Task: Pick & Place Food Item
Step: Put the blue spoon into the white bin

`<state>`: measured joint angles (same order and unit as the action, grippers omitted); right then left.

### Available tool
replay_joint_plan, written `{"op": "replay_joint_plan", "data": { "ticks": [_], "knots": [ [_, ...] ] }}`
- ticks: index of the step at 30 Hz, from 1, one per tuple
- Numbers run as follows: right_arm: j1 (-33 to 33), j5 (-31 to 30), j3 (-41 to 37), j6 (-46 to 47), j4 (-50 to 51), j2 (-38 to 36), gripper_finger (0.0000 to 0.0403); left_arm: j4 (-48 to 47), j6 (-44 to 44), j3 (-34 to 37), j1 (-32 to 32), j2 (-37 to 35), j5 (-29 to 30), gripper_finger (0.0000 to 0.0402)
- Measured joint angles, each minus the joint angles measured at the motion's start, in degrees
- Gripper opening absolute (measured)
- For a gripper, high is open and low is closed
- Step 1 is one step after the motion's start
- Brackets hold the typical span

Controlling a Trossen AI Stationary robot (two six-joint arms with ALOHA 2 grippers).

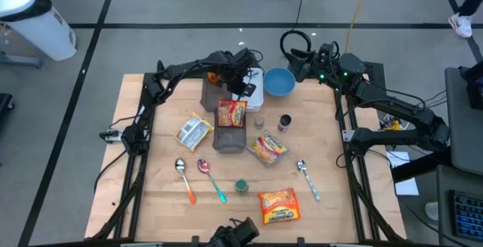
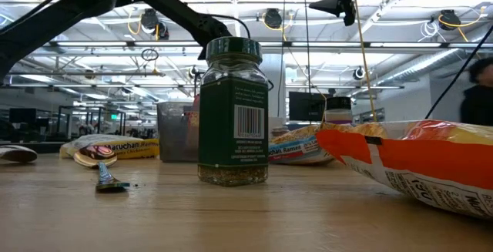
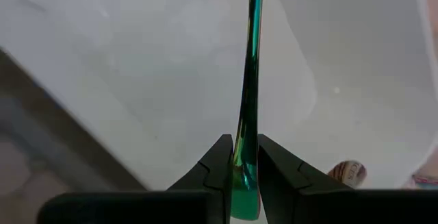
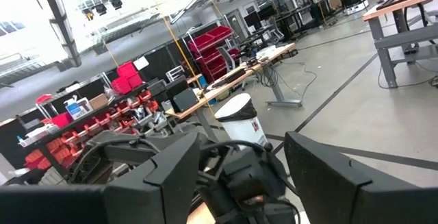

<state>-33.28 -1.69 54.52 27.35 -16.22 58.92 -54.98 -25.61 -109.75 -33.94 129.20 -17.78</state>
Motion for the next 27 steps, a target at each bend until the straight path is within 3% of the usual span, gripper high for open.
{"op": "replay_joint_plan", "data": {
  "ticks": [27],
  "knots": [
    [-0.17, -1.49, 0.00, -0.63, 1.54, 0.02, 0.0208, 2.18, 0.35, -0.02, 0.08, 0.77, -0.17, 0.0051]
  ]
}}
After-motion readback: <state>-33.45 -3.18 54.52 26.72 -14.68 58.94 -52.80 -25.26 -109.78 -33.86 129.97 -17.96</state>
